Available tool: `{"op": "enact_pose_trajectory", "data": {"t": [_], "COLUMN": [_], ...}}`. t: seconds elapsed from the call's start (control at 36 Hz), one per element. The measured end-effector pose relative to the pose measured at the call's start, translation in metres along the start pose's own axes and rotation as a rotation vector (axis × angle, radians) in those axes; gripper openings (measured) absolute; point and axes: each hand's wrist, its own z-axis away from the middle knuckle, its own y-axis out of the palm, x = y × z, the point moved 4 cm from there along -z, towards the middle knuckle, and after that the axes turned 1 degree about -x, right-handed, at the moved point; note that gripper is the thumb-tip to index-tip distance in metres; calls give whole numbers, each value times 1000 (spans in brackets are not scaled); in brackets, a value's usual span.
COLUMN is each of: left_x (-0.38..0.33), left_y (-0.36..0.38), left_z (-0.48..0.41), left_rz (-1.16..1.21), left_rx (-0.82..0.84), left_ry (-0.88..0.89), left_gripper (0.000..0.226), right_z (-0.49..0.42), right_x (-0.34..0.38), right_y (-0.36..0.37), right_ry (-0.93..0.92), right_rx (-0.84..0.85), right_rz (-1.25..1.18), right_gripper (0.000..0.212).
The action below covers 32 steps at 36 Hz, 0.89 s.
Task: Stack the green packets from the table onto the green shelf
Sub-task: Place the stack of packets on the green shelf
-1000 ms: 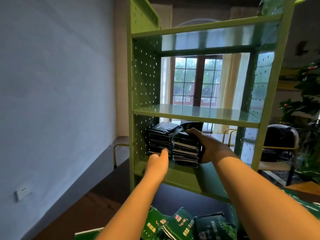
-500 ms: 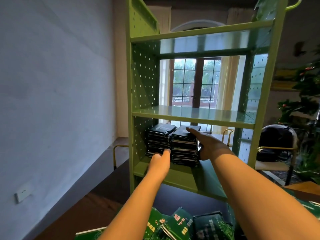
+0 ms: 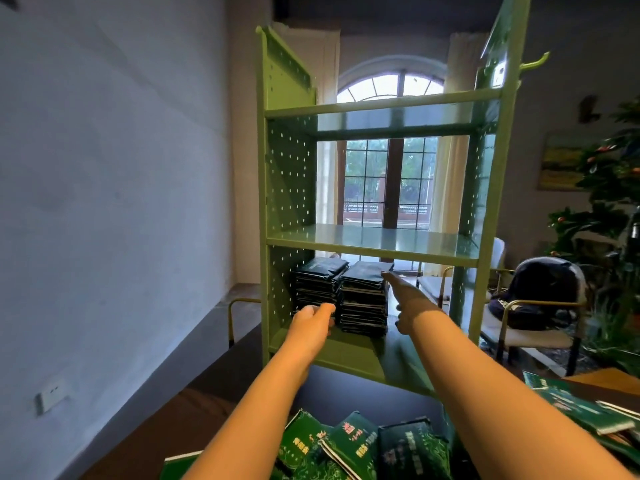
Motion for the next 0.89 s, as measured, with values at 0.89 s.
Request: {"op": "enact_pose_trajectory", "data": {"t": [0.89], "left_x": [-5], "left_y": [110], "left_z": [206], "left_rz": [-338], "left_rx": [588], "left_ry": [273], "left_gripper": [10], "right_z": [201], "right_x": [-74], "right_y": [-196], "right_ry": [-291], "right_rx": [209], "right_rz": [528], "right_gripper": [17]}}
